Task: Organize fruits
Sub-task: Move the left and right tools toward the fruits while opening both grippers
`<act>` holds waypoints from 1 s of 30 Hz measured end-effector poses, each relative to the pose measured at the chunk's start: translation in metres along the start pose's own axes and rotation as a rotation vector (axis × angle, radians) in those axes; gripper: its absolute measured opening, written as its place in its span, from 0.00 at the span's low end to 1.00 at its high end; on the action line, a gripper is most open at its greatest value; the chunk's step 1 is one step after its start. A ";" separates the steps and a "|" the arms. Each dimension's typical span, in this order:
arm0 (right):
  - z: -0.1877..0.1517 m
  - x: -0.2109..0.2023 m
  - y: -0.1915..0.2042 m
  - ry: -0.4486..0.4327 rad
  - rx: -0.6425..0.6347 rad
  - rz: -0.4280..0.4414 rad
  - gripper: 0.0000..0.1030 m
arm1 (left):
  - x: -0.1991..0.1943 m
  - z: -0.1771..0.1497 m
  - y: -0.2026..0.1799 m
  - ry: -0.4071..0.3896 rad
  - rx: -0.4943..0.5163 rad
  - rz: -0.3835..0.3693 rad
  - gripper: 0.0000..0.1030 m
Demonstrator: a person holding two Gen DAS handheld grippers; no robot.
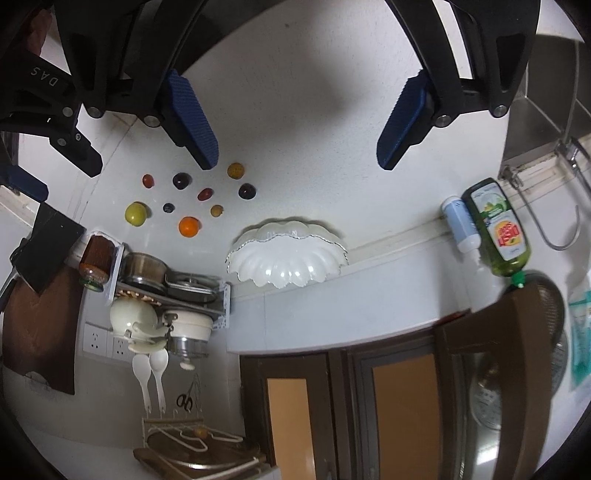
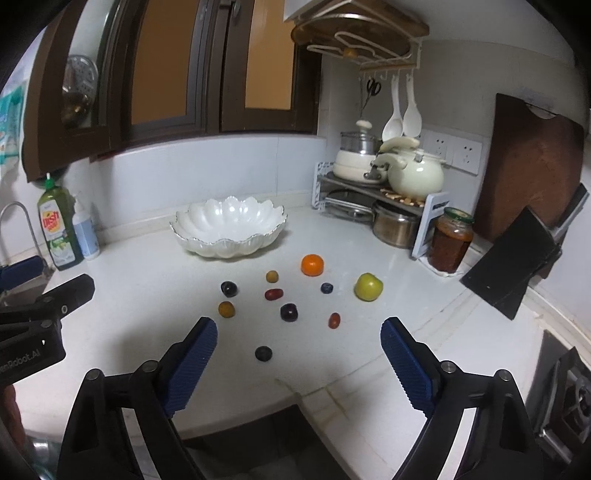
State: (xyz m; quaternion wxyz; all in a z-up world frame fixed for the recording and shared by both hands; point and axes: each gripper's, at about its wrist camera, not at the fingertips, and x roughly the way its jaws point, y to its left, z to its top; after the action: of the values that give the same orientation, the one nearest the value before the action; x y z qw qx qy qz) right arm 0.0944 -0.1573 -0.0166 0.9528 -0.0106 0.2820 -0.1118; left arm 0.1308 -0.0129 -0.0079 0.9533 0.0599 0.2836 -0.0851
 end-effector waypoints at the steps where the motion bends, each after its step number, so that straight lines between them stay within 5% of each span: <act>1: 0.001 0.006 0.002 0.010 -0.003 0.001 0.85 | 0.005 0.001 0.001 0.007 0.002 -0.004 0.84; 18: -0.005 0.089 0.027 0.210 0.039 -0.021 0.66 | 0.106 0.020 -0.001 0.133 0.194 -0.161 0.73; 30: -0.023 0.135 0.039 0.344 0.081 -0.057 0.57 | 0.165 0.009 -0.011 0.203 0.348 -0.343 0.65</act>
State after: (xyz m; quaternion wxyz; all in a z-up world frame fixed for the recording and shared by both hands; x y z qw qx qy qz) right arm 0.1997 -0.1476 -0.1115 0.8867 0.0393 0.4355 -0.1500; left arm 0.2699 -0.0462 -0.0920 0.8669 0.1825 0.3649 -0.2863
